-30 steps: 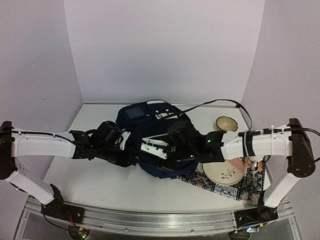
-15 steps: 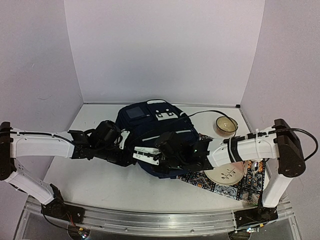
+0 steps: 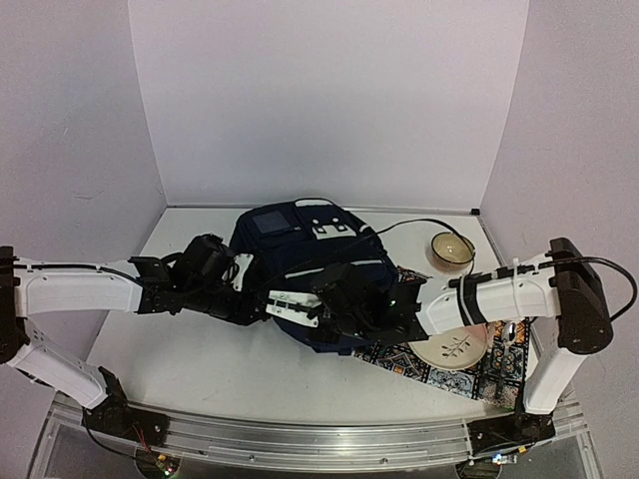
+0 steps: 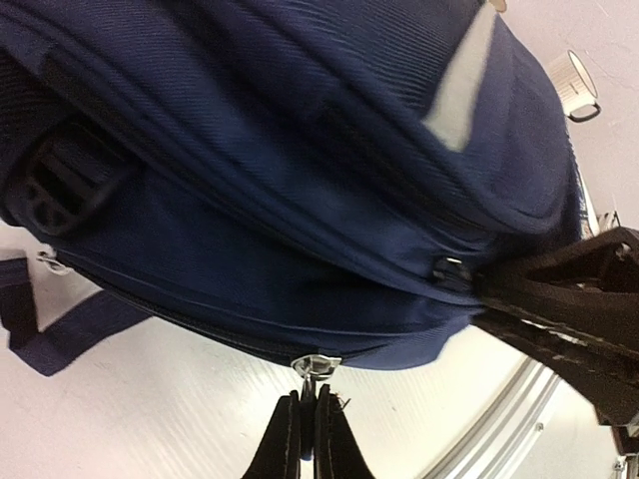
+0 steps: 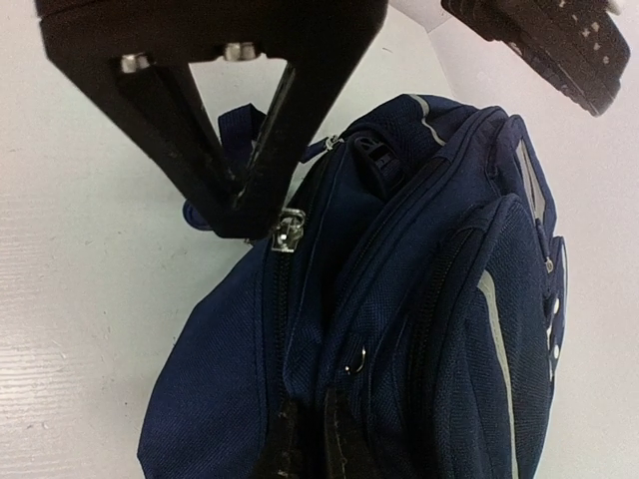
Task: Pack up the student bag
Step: Hold the largest pocket of the student bag, then zip the largest pocket of the bag in the student bag, then place the student bag at the center of the board.
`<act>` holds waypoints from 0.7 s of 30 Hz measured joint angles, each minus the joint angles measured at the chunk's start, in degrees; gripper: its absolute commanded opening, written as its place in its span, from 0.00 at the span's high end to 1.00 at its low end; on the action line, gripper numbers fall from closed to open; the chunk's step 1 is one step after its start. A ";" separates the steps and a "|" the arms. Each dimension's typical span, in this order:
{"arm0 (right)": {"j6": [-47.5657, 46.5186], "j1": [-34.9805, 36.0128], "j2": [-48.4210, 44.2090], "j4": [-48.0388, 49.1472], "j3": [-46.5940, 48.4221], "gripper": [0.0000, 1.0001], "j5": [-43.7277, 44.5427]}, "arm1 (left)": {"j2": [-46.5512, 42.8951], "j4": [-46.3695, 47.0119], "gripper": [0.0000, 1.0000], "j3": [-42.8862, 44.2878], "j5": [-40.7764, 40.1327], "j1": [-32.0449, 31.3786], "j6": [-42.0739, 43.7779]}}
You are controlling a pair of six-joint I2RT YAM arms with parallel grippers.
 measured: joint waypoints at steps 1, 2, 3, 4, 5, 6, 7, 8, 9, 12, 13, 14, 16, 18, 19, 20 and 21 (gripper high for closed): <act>0.00 -0.08 -0.50 0.10 -0.37 1.00 -0.13 | -0.03 -0.10 1.00 0.00 -0.13 0.70 0.29; 0.00 -0.15 -1.18 0.02 -0.83 1.00 -0.25 | -0.03 -0.23 1.00 0.00 -0.55 1.51 0.47; 0.00 -0.23 -1.96 -0.12 -1.33 1.00 -0.39 | -0.03 -0.33 1.00 0.00 -1.08 2.35 0.64; 0.00 -0.32 -2.89 -0.34 -1.88 1.00 -0.54 | -0.03 -0.35 1.00 0.00 -1.83 3.19 0.79; -0.01 -0.39 -3.73 -0.65 -2.31 1.00 -0.71 | -0.03 -0.38 1.00 0.00 -2.68 3.78 0.87; -0.02 -0.47 -4.68 -1.07 -2.79 1.00 -0.88 | -0.02 -0.40 1.00 0.00 -3.64 4.31 0.97; -0.02 -0.50 -5.49 -1.50 -3.13 1.00 -1.03 | 0.00 -0.41 1.00 0.00 -4.58 4.67 1.06; -0.05 -0.51 -6.06 -1.87 -3.38 1.00 -1.13 | 0.07 -0.42 1.00 0.00 -5.53 4.83 1.17; -0.07 -0.55 -6.58 -2.32 -3.57 1.00 -1.24 | 0.26 -0.48 1.00 0.00 -6.60 4.94 1.31; -0.07 -0.56 -7.21 -3.36 -3.78 1.00 -1.86 | 1.50 -0.75 1.00 0.05 -9.69 5.32 1.81; -0.07 -0.59 -7.27 -3.73 -3.81 1.00 -2.25 | 2.20 -0.83 1.00 0.12 -10.79 5.56 2.07; -0.07 -0.61 -7.27 -4.01 -3.82 1.00 -2.61 | 2.90 -0.83 1.00 0.18 -11.77 5.77 2.26; -0.07 -0.65 -7.27 -4.17 -3.81 1.00 -3.34 | 4.24 -0.87 1.00 0.47 -12.93 6.08 2.40; -0.06 -0.74 -7.02 -4.53 -3.40 1.00 -4.33 | 5.09 -0.92 1.00 0.94 -13.47 6.09 2.49; 0.02 -0.81 -6.52 -4.96 -2.64 1.00 -4.99 | 5.30 -1.00 1.00 1.19 -14.06 6.11 2.49; 0.21 -0.95 -5.64 -5.36 -1.42 1.00 -5.73 | 5.42 -1.01 1.00 1.29 -14.90 6.19 2.49; 0.37 -1.05 -4.64 -5.54 -0.22 1.00 -6.35 | 5.46 -1.05 1.00 1.29 -16.06 6.43 2.47</act>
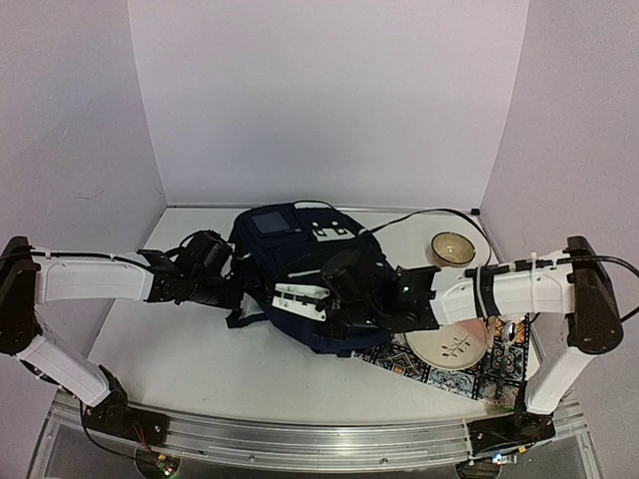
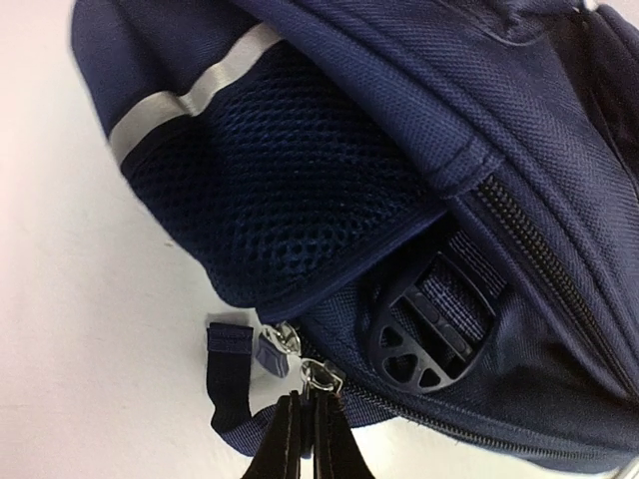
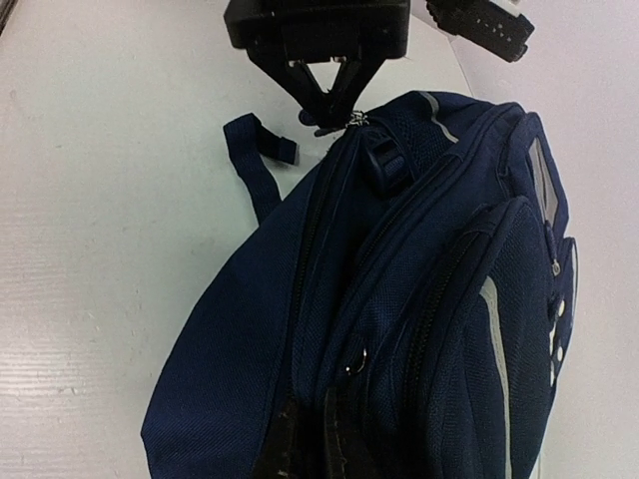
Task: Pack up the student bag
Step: Place the student bag at the center of the board, then reset both arms
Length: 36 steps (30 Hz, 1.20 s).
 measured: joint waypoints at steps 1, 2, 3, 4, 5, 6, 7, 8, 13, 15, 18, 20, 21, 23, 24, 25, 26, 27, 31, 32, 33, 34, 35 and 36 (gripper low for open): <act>0.16 -0.04 1.27 0.02 1.38 1.00 -0.63 | 0.04 -0.11 1.00 0.00 -1.06 0.39 0.00; 0.33 -0.07 2.55 0.06 2.75 1.00 -1.24 | 0.08 -0.23 1.00 0.00 -2.07 0.81 -0.01; 0.52 -0.07 3.83 0.13 4.08 1.00 -1.81 | 0.13 -0.37 1.00 0.00 -2.99 1.29 -0.02; 0.82 -0.07 5.51 0.25 5.85 1.00 -2.43 | 0.18 -0.45 1.00 0.00 -3.89 1.83 -0.05; 1.07 -0.07 6.97 0.24 7.51 1.00 -2.86 | 0.25 -0.57 1.00 0.00 -4.68 2.45 -0.10; 1.35 -0.07 8.63 0.39 9.35 1.00 -3.25 | 0.32 -0.72 0.99 0.00 -5.47 3.29 -0.16; 1.63 -0.09 10.30 0.47 11.32 1.00 -3.65 | 0.38 -0.79 0.98 0.00 -6.04 4.33 -0.18; 1.90 -0.09 11.68 0.79 12.92 0.99 -3.94 | 0.43 -0.79 0.94 -0.02 -6.42 5.27 -0.18; 3.83 -0.63 16.23 0.98 18.67 0.79 -4.92 | 0.55 -0.81 0.75 -0.02 -8.61 8.62 -0.22; 4.63 -0.98 16.42 0.66 19.43 0.66 -5.38 | 0.43 -0.76 0.61 -0.02 -10.17 9.44 -0.53; 6.44 -1.47 16.41 0.61 20.40 0.50 -5.87 | -1.32 -0.77 0.45 -0.05 -12.01 10.47 -0.59; 7.98 -1.75 16.13 0.36 20.48 0.37 -6.03 | -3.82 -0.82 0.38 -0.13 -12.38 11.21 -0.86; 8.89 -2.01 15.86 -0.02 20.48 0.33 -6.00 | -5.48 -0.82 0.34 -0.13 -12.41 11.63 -1.21; 10.69 -2.75 15.03 -0.66 20.34 0.25 -5.56 | -8.75 -0.82 0.26 -0.13 -12.34 12.51 -1.77; 11.58 -3.23 14.49 -0.93 20.14 0.21 -5.07 | -10.45 -0.87 0.21 -0.13 -12.24 13.06 -1.86; 12.68 -4.11 13.47 -1.12 19.65 0.18 -3.66 | -11.85 -0.93 0.18 -0.11 -12.17 13.62 -1.96; 13.63 -5.06 12.29 -1.22 18.98 0.16 -2.45 | -13.13 -1.26 0.13 -0.11 -12.00 14.41 -2.20; 14.65 -6.42 10.92 -1.42 18.24 0.15 -1.19 | -14.48 -1.78 0.08 -0.09 -11.90 15.31 -2.49; 18.92 -13.39 3.46 -1.83 14.68 0.06 3.61 | -18.41 -4.08 0.01 -0.05 -10.73 18.67 -3.90; 19.87 -14.89 1.68 -2.04 13.84 0.03 4.74 | -19.34 -4.73 0.00 -0.02 -10.42 19.41 -3.92; 21.06 -16.77 -0.83 -2.06 12.30 0.02 5.94 | -20.52 -5.55 0.00 -0.02 -9.97 20.40 -4.14; 22.42 -18.63 -3.58 -2.19 10.69 0.02 7.27 | -21.59 -6.20 0.00 -0.02 -9.62 21.17 -4.26; 23.51 -20.00 -5.98 -2.36 9.17 0.02 8.10 | -22.80 -6.95 0.00 0.07 -9.48 22.04 -4.30; 24.62 -21.34 -8.34 -2.46 7.70 0.02 8.92 | -23.95 -7.75 0.00 0.21 -9.43 22.82 -4.34</act>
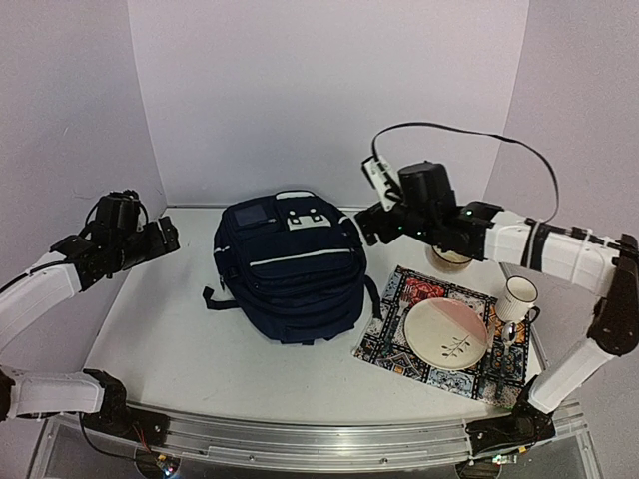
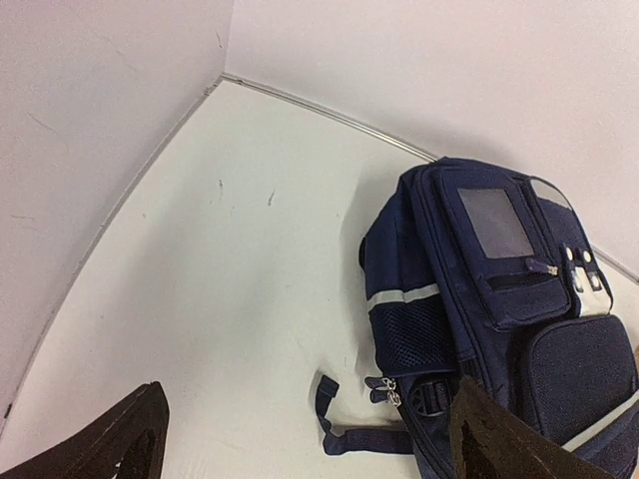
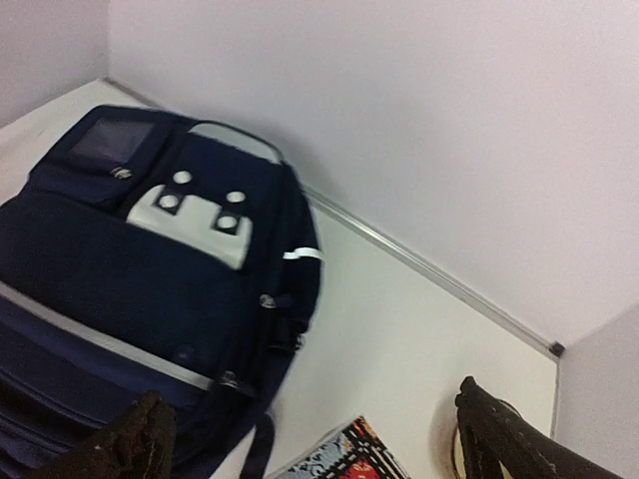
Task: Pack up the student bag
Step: Reset both arms
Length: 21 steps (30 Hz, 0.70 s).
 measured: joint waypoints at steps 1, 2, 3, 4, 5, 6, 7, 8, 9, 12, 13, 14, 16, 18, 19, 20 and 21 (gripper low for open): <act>1.16 -1.35 -2.39 -0.01 -1.49 0.02 0.80 | -1.07 -0.85 0.00 0.27 -0.11 0.57 0.00; 2.34 -2.58 -4.75 -0.10 -3.12 0.02 1.41 | -2.20 -1.59 0.00 0.55 -0.43 0.90 0.06; 3.61 -3.77 -7.06 -0.27 -4.79 0.02 2.05 | -3.33 -2.20 0.00 0.76 -0.88 1.09 0.11; 4.94 -4.97 -9.36 -0.42 -6.30 0.02 2.80 | -4.73 -2.65 0.00 0.86 -1.49 1.14 0.18; 5.97 -5.93 -11.40 -0.52 -7.81 0.02 3.49 | -6.28 -3.22 0.00 0.88 -2.21 1.14 0.25; 7.30 -6.99 -14.25 -0.74 -9.94 0.02 4.83 | -8.33 -3.85 0.00 0.88 -3.16 1.14 0.34; 8.50 -7.87 -17.12 -1.20 -11.87 0.02 6.25 | -10.73 -4.35 0.00 0.88 -4.11 1.14 0.56; 9.56 -8.50 -19.98 -1.65 -13.66 0.02 7.69 | -13.26 -4.62 0.00 0.88 -5.05 1.14 0.78; 10.67 -8.87 -23.20 -2.16 -15.51 0.02 9.17 | -15.78 -4.67 0.00 0.88 -5.89 1.14 1.03; 13.15 -9.00 -32.77 -3.99 -19.60 0.02 12.75 | -22.31 -4.63 0.00 0.88 -7.82 1.14 2.42; 13.99 -9.00 -36.17 -4.32 -20.77 0.02 13.71 | -24.40 -4.63 0.00 0.88 -8.50 1.14 3.15; 14.54 -9.00 -38.62 -4.57 -21.57 0.02 14.37 | -25.85 -4.61 0.00 0.88 -8.95 1.14 3.82; 15.62 -9.00 -42.96 -4.78 -23.24 0.02 15.36 | -28.20 -4.59 0.00 0.84 -9.99 1.14 5.17; 16.61 -9.01 -45.54 -4.79 -24.47 0.02 16.12 | -29.56 -4.58 0.00 0.44 -10.63 1.14 5.94; 17.06 -9.00 -46.06 -4.81 -24.98 0.02 16.32 | -30.13 -4.59 0.00 0.10 -10.94 1.14 6.22; 17.38 -9.00 -46.07 -4.83 -25.41 0.02 16.48 | -30.60 -4.61 0.00 -0.37 -11.28 1.14 6.55; 17.66 -9.00 -45.68 -4.91 -25.88 0.02 16.48 | -30.84 -4.63 0.01 -0.79 -11.48 1.14 6.89</act>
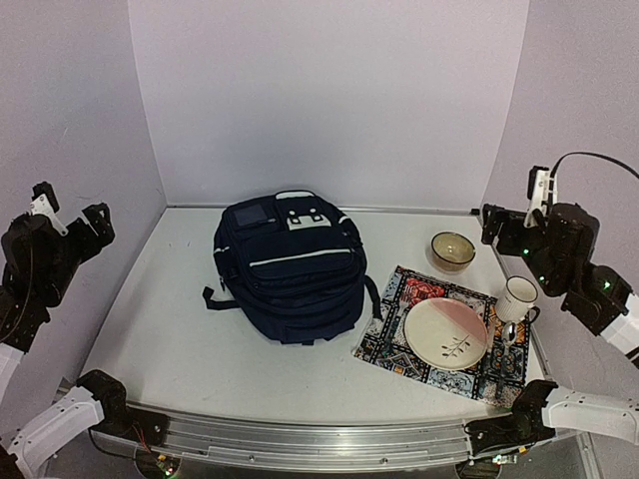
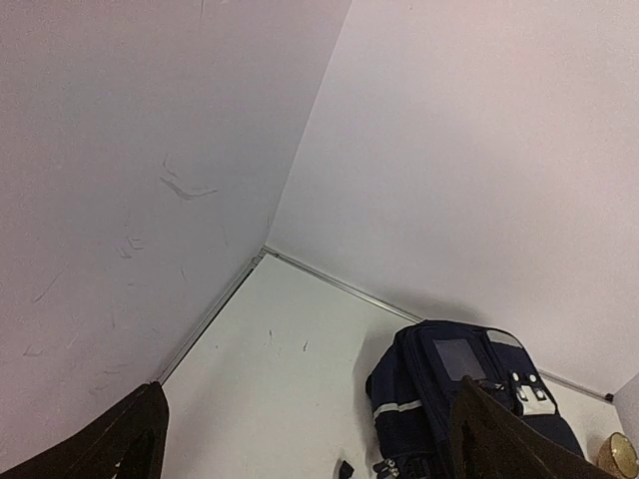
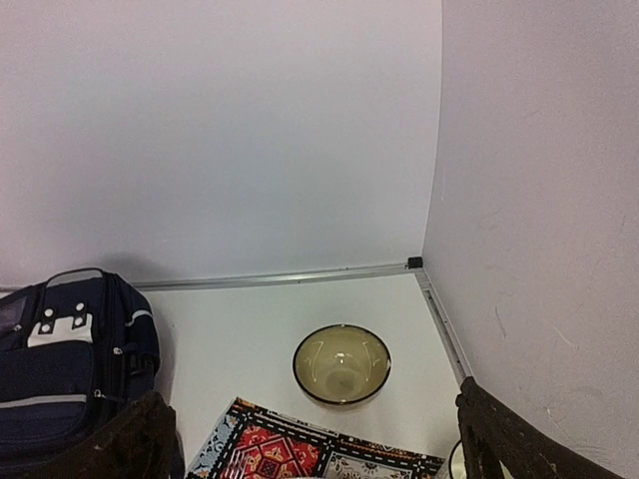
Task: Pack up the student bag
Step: Reset both arms
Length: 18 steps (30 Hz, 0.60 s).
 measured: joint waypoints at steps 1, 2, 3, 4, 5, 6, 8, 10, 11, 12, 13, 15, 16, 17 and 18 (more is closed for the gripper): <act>0.29 0.00 0.39 -0.09 -0.48 0.02 0.00 | -0.23 -0.02 0.00 -0.43 -0.19 0.00 0.33; 0.62 0.00 0.85 -0.28 -1.02 0.02 0.01 | -0.28 -0.05 0.00 -0.87 -0.30 0.00 0.52; 1.02 0.00 1.43 -0.47 -1.57 0.02 0.02 | -0.31 -0.06 0.01 -1.26 -0.36 0.00 0.70; 1.34 0.00 2.13 -0.77 -1.99 0.02 0.00 | -0.37 -0.06 0.00 -1.54 -0.38 0.00 0.88; 1.63 0.00 2.77 -1.20 -2.39 0.02 0.00 | -0.43 -0.09 0.00 -1.79 -0.40 0.00 1.05; 1.89 0.00 3.10 -1.53 -2.69 0.02 -0.02 | -0.69 -0.13 0.01 -1.93 -0.38 0.00 1.37; 2.43 0.00 3.41 -1.98 -2.97 0.02 -0.02 | -1.29 -0.13 0.00 -2.00 -0.51 0.00 1.66; 2.80 0.00 3.30 -1.92 -2.99 0.02 -0.02 | -1.97 -0.13 0.01 -2.00 -0.74 0.00 1.80; 2.90 0.00 3.18 -1.91 -2.99 0.02 0.00 | -2.20 -0.11 0.01 -2.02 -0.79 0.00 1.84; 3.01 0.00 3.06 -1.91 -2.99 0.02 0.06 | -2.31 -0.10 0.00 -2.03 -0.79 0.00 1.85; 3.04 0.00 2.97 -1.90 -2.99 0.02 0.14 | -2.34 -0.09 0.01 -2.08 -0.79 0.00 1.87; 3.04 0.00 2.79 -1.88 -2.99 0.02 0.44 | -2.26 -0.07 0.01 -2.22 -0.77 0.00 1.94; 3.04 0.00 2.71 -1.88 -2.99 0.02 0.60 | -2.13 -0.06 0.01 -2.24 -0.77 0.00 1.96; 3.04 0.00 2.65 -1.88 -2.99 0.02 0.71 | -1.93 -0.06 0.01 -2.24 -0.77 0.00 1.99; 3.02 0.00 2.61 -1.88 -2.99 0.02 0.80 | -1.69 -0.06 0.01 -2.24 -0.76 0.00 2.01</act>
